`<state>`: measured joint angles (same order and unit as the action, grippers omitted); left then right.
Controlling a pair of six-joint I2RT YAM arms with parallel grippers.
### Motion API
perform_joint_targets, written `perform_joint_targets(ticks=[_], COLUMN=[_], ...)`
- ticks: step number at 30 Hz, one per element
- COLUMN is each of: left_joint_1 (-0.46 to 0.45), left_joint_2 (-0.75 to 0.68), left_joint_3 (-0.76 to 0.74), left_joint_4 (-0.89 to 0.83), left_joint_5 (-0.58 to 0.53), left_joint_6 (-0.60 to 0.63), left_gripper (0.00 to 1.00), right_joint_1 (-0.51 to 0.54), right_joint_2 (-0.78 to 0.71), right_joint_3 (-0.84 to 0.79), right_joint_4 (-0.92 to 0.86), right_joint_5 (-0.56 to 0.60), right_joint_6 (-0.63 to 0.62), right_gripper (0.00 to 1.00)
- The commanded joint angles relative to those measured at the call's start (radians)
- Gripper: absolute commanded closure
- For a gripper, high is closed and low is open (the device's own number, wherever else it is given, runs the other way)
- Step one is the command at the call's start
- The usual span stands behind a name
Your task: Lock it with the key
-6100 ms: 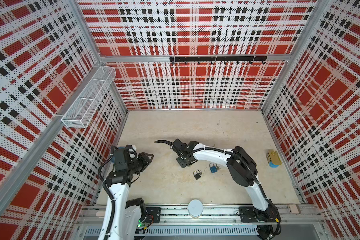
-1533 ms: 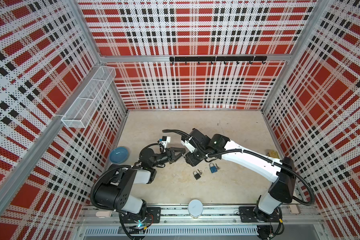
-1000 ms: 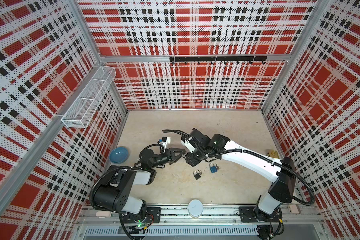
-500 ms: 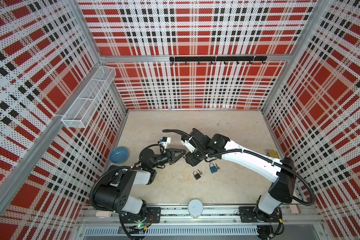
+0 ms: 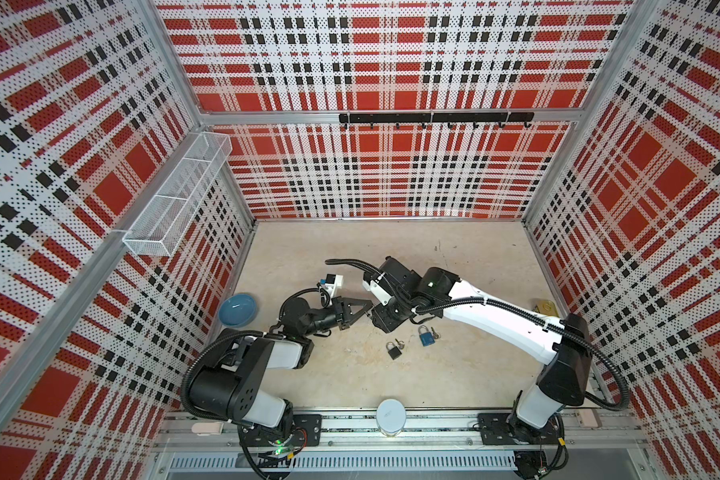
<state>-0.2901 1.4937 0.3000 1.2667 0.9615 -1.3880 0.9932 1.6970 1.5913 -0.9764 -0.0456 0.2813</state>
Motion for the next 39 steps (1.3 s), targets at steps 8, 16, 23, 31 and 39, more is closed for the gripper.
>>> perform_joint_targets(ticks=[8, 16, 23, 31, 39], left_joint_1=[-0.037, -0.149, -0.173, -0.192, -0.197], left_joint_2=[-0.106, -0.531, -0.636, -0.649, -0.715], left_joint_3=[0.047, 0.345, 0.466, 0.468, 0.432], left_joint_4=[-0.070, -1.107, -1.238, -1.238, -1.218], left_joint_5=[-0.052, -0.305, -0.409, -0.513, -0.596], left_joint_6=[-0.030, 0.441, 0.458, 0.361, 0.259], left_gripper=[1.00, 1.00, 1.00, 1.00, 1.00], right_joint_1=[-0.045, -0.079, -0.124, -0.138, -0.164], right_joint_2=[-0.076, -0.275, -0.437, -0.515, -0.467], right_joint_3=[-0.050, -0.255, -0.372, -0.445, -0.484], right_joint_4=[0.163, 0.429, 0.592, 0.766, 0.860], right_joint_5=[-0.102, -0.174, -0.212, -0.293, -0.336], right_joint_6=[0.043, 0.012, -0.010, -0.034, -0.054], right_gripper=[0.50, 0.32, 0.31, 0.31, 0.33])
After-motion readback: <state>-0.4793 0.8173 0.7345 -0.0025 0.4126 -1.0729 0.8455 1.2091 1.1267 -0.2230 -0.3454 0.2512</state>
